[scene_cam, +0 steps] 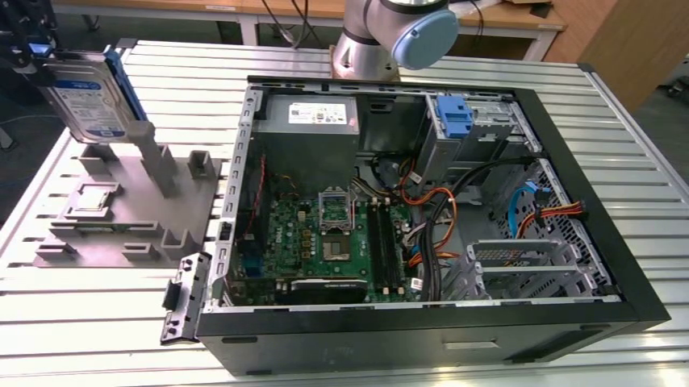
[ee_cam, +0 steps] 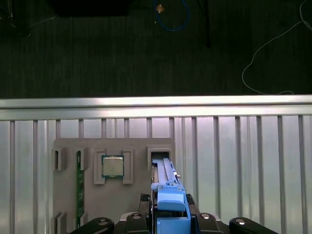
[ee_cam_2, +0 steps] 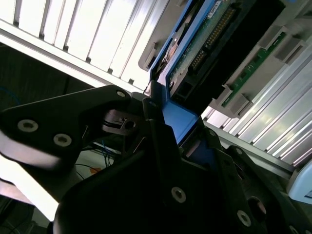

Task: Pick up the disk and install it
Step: 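Pick up the disk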

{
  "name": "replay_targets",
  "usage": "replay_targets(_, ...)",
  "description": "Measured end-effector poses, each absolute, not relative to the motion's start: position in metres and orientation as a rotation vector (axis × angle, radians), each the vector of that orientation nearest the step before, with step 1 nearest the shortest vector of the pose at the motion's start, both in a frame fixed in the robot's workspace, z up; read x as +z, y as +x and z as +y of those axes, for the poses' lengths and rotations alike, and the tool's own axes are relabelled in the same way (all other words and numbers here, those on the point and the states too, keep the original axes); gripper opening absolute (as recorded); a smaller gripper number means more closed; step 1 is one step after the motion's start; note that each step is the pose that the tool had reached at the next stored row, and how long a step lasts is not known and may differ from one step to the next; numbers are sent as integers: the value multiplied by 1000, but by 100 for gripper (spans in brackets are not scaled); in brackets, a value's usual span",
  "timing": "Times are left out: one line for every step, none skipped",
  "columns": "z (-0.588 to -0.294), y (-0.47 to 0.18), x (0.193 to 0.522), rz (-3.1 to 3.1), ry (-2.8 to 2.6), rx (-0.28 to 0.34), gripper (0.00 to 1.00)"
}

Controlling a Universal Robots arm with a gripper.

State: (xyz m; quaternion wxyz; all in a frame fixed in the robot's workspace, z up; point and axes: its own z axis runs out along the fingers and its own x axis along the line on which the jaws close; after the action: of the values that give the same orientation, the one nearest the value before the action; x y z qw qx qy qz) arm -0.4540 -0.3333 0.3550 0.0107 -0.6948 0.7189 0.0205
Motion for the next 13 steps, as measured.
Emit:
replay_targets(-333,-454,356,2243,-2168,64,37)
replay_targets(-333,-454,356,2243,-2168,64,37)
replay_targets(-333,-454,357,2243,-2168,64,37)
replay_targets(-333,-454,357,2243,-2168,64,37)
replay_targets(-333,-454,357,2243,-2168,64,37)
replay_targets(-333,-454,358,2243,-2168,64,37)
replay_targets(-333,-454,358,2243,-2168,64,37)
replay_targets(-333,-454,359,2243,-2168,64,37)
replay_targets(-333,-454,359,2243,-2168,64,37)
replay_targets(-333,-454,360,2243,-2168,64,37)
replay_targets(-333,-454,361,2243,-2168,64,37)
replay_targets(-333,-454,361,2243,-2168,64,37)
replay_targets(-333,-454,362,2243,-2168,64,37)
